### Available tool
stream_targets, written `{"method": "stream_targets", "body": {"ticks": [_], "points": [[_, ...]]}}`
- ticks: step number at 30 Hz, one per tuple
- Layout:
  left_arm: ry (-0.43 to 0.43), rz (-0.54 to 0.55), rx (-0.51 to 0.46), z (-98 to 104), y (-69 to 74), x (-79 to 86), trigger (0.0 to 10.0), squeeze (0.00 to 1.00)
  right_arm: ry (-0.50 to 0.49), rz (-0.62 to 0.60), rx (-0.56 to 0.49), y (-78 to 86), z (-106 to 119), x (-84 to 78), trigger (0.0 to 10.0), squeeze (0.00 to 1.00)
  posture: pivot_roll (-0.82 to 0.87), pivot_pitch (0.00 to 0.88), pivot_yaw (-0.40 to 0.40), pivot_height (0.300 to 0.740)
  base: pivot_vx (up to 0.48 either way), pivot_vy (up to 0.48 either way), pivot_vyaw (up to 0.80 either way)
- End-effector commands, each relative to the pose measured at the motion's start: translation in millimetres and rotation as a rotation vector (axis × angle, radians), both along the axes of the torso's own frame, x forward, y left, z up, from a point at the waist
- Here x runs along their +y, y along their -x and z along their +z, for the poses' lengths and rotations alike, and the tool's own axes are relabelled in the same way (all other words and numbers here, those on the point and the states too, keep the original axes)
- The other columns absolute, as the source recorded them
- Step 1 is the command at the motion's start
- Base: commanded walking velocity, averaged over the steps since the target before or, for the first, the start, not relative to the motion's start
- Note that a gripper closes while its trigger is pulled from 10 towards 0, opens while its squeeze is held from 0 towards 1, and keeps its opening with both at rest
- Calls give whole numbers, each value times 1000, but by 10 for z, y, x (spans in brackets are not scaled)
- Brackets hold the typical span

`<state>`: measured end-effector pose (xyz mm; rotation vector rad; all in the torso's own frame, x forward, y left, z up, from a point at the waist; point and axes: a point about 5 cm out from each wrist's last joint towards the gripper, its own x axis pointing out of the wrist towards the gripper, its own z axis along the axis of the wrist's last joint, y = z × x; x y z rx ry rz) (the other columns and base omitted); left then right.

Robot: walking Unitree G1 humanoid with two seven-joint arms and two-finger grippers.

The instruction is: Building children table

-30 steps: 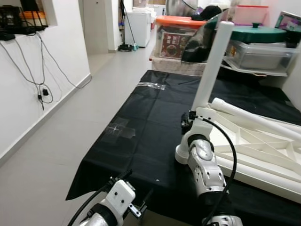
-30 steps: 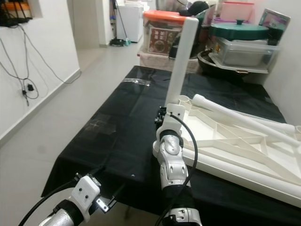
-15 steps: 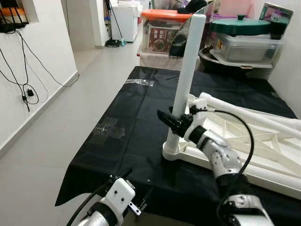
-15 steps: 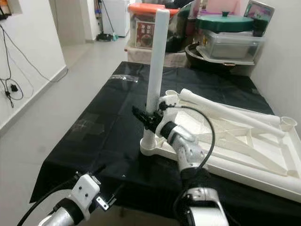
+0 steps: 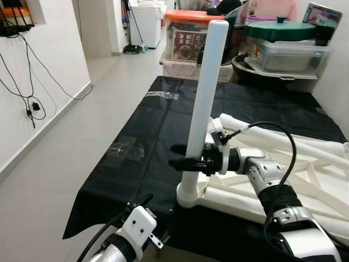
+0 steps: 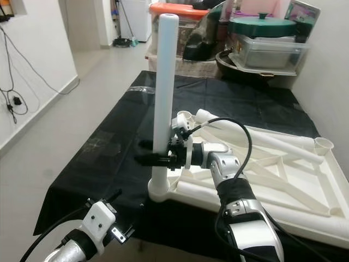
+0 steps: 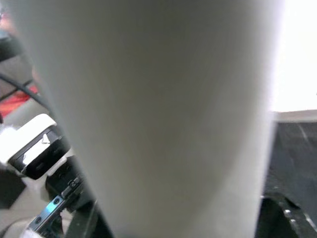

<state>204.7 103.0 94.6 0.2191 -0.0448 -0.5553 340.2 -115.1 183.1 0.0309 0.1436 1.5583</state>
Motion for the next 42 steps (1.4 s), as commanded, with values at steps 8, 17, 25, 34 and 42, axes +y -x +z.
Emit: {"method": "stream_targets", "body": {"ticks": [8,17,25,34,42], "points": [[0,-5,4,-2,18,-9,10000,0,83,-90,-75,-5,-210,164,0,0,114,0,-64,740,0,0,0],[3,-9,8,-6,16,-3,10000,0,-14,-1298,-42,-386,-252,-164,0,0,98,0,-61,740,0,0,0],[1,-13,9,-10,14,-12,10000,0,-53,-1769,66,-38,-437,-205,0,0,104,0,-64,740,0,0,0],[0,-14,8,-15,20,-17,10000,0,-124,-1667,112,30,-385,258,10000,0,102,0,-66,740,0,0,0],[1,-16,9,-14,22,-15,10000,0,-290,-1069,95,1,-218,388,10000,0,99,0,-61,740,0,0,0]]}}
